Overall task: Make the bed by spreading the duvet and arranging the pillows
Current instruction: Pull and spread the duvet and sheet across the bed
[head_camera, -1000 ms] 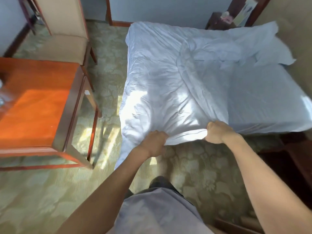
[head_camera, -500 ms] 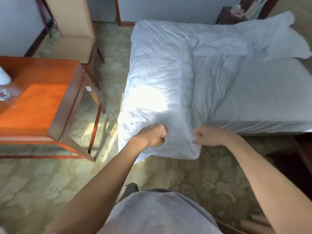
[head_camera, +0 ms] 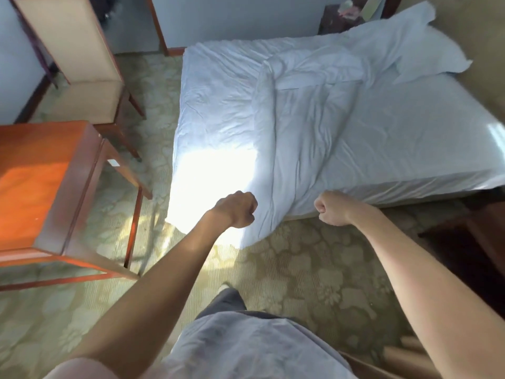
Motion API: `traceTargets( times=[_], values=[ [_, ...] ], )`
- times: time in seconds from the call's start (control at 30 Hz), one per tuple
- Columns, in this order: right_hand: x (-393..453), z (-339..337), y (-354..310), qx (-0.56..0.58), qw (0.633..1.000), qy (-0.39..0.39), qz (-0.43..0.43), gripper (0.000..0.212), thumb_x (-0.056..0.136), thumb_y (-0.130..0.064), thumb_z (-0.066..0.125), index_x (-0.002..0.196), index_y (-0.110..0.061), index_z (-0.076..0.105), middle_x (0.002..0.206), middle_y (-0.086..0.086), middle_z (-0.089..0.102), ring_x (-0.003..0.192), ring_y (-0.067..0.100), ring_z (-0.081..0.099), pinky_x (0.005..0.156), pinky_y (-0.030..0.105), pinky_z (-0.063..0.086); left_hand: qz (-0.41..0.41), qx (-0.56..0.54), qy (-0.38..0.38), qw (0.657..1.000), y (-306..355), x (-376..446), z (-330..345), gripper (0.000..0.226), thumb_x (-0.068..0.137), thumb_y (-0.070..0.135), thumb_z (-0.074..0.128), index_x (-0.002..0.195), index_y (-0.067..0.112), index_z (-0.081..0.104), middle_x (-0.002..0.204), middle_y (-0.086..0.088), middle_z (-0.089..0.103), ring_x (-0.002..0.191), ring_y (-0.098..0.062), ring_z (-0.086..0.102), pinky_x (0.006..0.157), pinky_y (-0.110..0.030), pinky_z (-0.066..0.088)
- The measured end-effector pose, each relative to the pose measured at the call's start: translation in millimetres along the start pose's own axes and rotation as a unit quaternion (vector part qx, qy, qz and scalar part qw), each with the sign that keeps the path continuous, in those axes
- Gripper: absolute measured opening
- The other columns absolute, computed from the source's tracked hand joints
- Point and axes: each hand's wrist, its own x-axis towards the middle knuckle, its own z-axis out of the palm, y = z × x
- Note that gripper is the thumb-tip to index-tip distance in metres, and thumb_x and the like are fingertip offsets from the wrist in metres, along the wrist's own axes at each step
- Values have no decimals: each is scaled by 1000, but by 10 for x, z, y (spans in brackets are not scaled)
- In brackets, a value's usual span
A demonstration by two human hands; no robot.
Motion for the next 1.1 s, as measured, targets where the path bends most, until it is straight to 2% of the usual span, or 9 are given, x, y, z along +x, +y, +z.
traceTargets(
  times=[0.23, 0.43, 0.53, 0.7, 0.83, 0.93, 1.03, 1.1],
  values=[
    [438, -214, 242, -6, 1000, 14, 20, 33, 85, -2, 52, 61, -17, 34, 63, 0, 37, 55, 15, 36, 54, 26, 27, -8, 8, 5, 1000, 45, 495, -124, 32, 85, 7, 52, 63, 24, 36, 71, 3, 43, 69, -22, 46, 57, -27, 32],
    [1167, -582, 383, -14, 999, 24, 36, 28, 89, -15, 57, 67, -21, 40, 73, -1, 48, 65, 18, 48, 54, 27, 30, -5, 11, -1, 1000, -12, 1324, -296, 17, 89, 14, 53, 77, 23, 44, 86, 2, 48, 80, -25, 51, 70, -31, 39],
    [1635, -851, 475, -22, 999, -11, 47, 24, 90, -14, 58, 71, -21, 44, 81, 1, 53, 70, 18, 51, 56, 26, 34, 2, -4, -10, 1000, -74, 1830, -444, 23, 88, 14, 53, 72, 25, 41, 80, 4, 45, 81, -25, 50, 71, -31, 39],
    [2488, -1380, 650, -25, 996, -56, 70, 19, 90, -11, 57, 76, -20, 47, 93, 7, 58, 77, 22, 55, 55, 26, 37, -1, 12, -8, 1000, -232, 2645, -784, 10, 89, 12, 52, 85, 18, 45, 94, -4, 49, 83, -27, 51, 72, -33, 41],
    [3089, -1759, 732, -23, 997, -33, 63, 12, 86, -11, 57, 80, -20, 52, 92, 5, 59, 83, 24, 57, 66, 25, 40, -9, 24, -31, 999, -352, 3241, -1019, 12, 86, 9, 49, 79, 15, 41, 97, -9, 54, 94, -32, 59, 68, -31, 38],
    [3491, -1971, 716, -23, 998, -25, 49, 16, 85, -11, 58, 76, -22, 51, 89, 3, 58, 83, 24, 57, 69, 26, 40, -22, -8, -35, 999, -419, 3635, -1135, 6, 89, 15, 50, 85, 17, 45, 97, -7, 52, 83, -27, 52, 70, -32, 40],
    [3898, -2061, 715, -30, 999, -36, 24, 20, 84, -11, 57, 72, -24, 48, 90, 3, 59, 82, 23, 57, 69, 26, 41, -44, -102, -11, 994, -458, 4020, -1124, 18, 87, 19, 52, 72, 22, 44, 99, -5, 56, 83, -27, 52, 73, -32, 43],
    [4208, -2065, 741, -41, 998, -51, 3, 15, 84, -11, 57, 76, -22, 50, 93, 3, 60, 82, 23, 58, 70, 26, 42, -70, -148, 15, 986, -493, 4262, -1110, 23, 85, 21, 52, 66, 25, 39, 100, -6, 59, 85, -29, 53, 72, -31, 42]
  ],
)
